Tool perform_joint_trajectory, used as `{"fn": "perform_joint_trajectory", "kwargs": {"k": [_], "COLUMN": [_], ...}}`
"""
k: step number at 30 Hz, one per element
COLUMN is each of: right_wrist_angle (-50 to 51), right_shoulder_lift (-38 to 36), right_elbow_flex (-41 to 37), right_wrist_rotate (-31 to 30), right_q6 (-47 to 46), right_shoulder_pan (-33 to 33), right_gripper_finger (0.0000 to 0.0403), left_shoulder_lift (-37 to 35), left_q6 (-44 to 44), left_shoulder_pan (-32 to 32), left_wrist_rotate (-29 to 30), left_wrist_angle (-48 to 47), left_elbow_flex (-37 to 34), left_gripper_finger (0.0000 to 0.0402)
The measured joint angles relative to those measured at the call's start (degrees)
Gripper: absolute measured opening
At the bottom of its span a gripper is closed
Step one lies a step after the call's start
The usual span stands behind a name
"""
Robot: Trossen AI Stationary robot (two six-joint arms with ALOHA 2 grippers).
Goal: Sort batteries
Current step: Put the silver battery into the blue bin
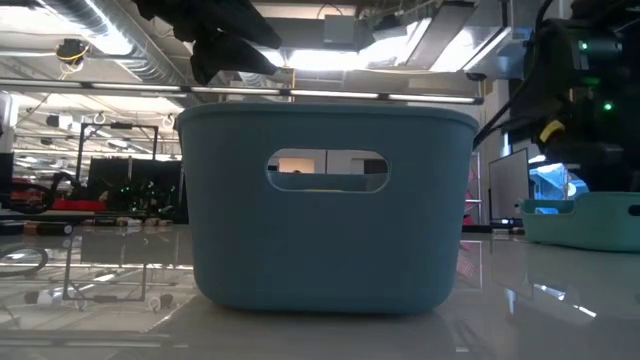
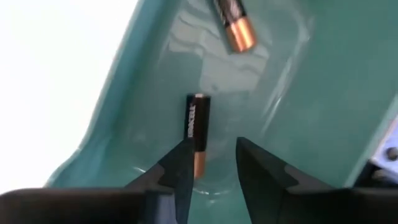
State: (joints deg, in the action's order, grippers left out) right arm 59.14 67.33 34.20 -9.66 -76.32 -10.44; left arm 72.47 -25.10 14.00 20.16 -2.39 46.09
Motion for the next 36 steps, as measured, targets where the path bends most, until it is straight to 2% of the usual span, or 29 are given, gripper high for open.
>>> {"fn": "perform_joint_trajectory", "kwargs": {"k": [7, 10, 14, 18, 22, 26, 32, 36], "right_wrist_angle": [11.3, 12.2, 7.7, -0.7, -4.5, -3.5, -3.3, -3.0], "right_shoulder_lift": [-0.3, -0.4, -0.4, -0.3, 1.7, 4.6, 8.1, 8.9], "right_elbow_flex": [12.0, 18.7, 23.3, 23.2, 21.9, 20.0, 14.6, 11.5], "right_wrist_rotate": [-10.2, -10.2, -4.2, 1.0, 3.5, 9.1, 21.9, 24.2], "right_q6": [1.7, 5.9, 8.9, 7.1, -0.6, -11.2, -27.5, -31.7], "right_shoulder_pan": [-0.1, -1.5, -7.4, -16.8, -27.4, -35.5, -40.9, -41.1], "right_gripper_finger": [0.0117, 0.0117, 0.0117, 0.0117, 0.0117, 0.0117, 0.0117, 0.0117], "left_shoulder_lift": [0.0, 0.0, 0.0, 0.0, 0.0, 0.0, 0.0, 0.0], "left_q6": [0.0, 0.0, 0.0, 0.0, 1.3, 2.6, 2.8, 2.8], "left_shoulder_pan": [0.0, 0.0, 0.0, 0.0, 0.0, 0.0, 0.0, -0.1], "left_wrist_rotate": [0.0, 0.0, 0.0, 0.6, 1.3, 1.5, 1.6, 1.6], "left_wrist_angle": [0.0, 0.0, 0.0, 0.0, 0.0, 0.3, 0.5, 0.6], "left_elbow_flex": [0.0, 0.0, 0.0, 0.0, 0.0, 0.0, 0.0, 0.0], "left_gripper_finger": [0.0180, 0.0180, 0.0180, 0.0180, 0.0180, 0.0180, 0.0180, 0.0180]}}
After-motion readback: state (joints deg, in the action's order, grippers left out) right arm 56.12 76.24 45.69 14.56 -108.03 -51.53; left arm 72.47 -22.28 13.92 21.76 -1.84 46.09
